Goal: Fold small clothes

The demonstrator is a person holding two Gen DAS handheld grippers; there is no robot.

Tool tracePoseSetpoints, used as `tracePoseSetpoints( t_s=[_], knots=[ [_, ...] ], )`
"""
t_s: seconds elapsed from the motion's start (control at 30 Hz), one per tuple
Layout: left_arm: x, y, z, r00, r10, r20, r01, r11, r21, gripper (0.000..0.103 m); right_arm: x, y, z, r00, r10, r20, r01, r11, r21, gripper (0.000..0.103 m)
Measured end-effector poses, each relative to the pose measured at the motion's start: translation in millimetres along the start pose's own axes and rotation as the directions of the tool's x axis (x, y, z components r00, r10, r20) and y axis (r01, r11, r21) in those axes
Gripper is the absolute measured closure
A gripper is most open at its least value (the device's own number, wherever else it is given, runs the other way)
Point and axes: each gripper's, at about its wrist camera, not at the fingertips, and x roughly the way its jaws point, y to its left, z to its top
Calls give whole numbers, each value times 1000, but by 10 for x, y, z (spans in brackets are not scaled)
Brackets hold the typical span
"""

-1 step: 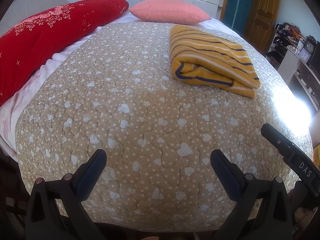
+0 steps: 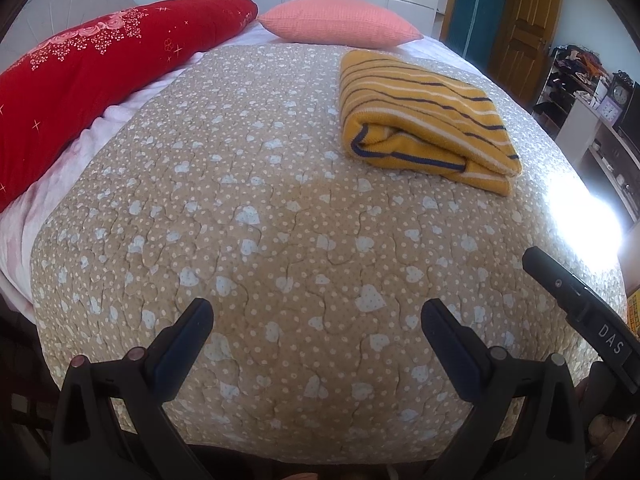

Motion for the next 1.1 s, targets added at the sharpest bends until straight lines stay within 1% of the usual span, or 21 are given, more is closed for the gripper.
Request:
tracePoseSetpoints(
  t_s=[0.53,1.1],
  knots=[
    [58,31,-38,1000,-5,-21,4,1000,-7,0,26,39,-40,1000,-10,-1,10,1000,-14,17],
    [76,55,-54,1000,-8,-25,8,1000,-8,0,42,78,-54,1000,-11,1,11,999,-38,15]
  ],
)
